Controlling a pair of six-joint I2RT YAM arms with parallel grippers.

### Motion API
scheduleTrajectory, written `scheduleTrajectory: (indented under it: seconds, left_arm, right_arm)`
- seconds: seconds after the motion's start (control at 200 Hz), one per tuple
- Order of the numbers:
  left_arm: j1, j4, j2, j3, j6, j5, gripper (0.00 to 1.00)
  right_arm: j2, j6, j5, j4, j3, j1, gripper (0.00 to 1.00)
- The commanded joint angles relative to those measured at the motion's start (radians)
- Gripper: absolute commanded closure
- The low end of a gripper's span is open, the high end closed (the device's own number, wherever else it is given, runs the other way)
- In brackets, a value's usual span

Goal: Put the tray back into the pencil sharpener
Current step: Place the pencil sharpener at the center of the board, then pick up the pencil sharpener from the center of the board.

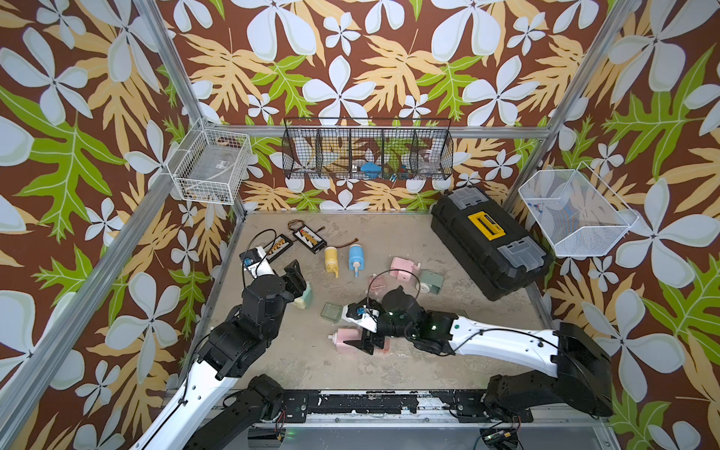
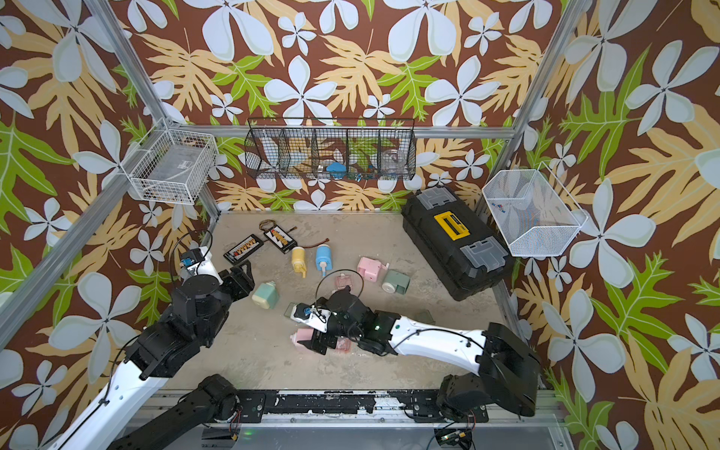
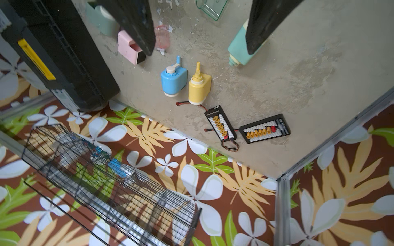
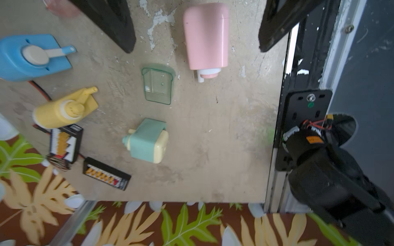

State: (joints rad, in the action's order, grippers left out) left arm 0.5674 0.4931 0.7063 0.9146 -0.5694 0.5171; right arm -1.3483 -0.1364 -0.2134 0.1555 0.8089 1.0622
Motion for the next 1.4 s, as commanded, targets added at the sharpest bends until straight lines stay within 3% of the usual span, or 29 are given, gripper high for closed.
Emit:
scheduleTrajectory:
  seconds: [0.0,0.15,0.205,0.305,0.435,0.631,0.911,1.161,1.396]
  left_arm:
    - [-0.001,-0.124,0.011,-0.008,0.3,-0.229,0.3]
    - [-0.001,-0.149,0.033,-0.016,0.622,-0.56,0.26]
    - [-0.001,-0.114,0.045,-0.011,0.738,-0.665,0.24]
    - [-0.001,-0.019,0.07,-0.01,0.932,-0.793,0.25]
    - [-0.001,0.128,0.097,-0.013,1.137,-0.916,0.25]
    - [0.0,0.262,0.159,-0.034,1.3,-1.03,0.2]
    - [0.0,0.295,0.311,-0.086,1.4,-1.055,0.02]
    - [0.0,0.276,0.395,-0.142,1.484,-0.958,0.02]
    - [0.029,0.13,0.431,-0.204,1.455,-0.918,0.09]
  right_arm:
    - [0.106,0.29,0.228,0.105,-0.078,0.0,0.13]
    - [0.222,0.688,0.542,-0.102,-0.123,0.0,0.33]
    - [0.234,0.818,0.59,-0.237,-0.107,-0.011,0.37]
    - [0.236,0.959,0.563,-0.388,-0.092,-0.038,0.38]
    - [0.224,1.031,0.467,-0.439,-0.098,-0.075,0.4]
    - [0.154,1.063,0.323,-0.47,-0.084,-0.151,0.43]
    - [0.149,1.071,0.333,-0.49,-0.08,-0.159,0.4]
    - [0.169,1.078,0.329,-0.488,-0.099,-0.162,0.4]
    - [0.151,1.087,0.301,-0.472,-0.105,-0.168,0.4]
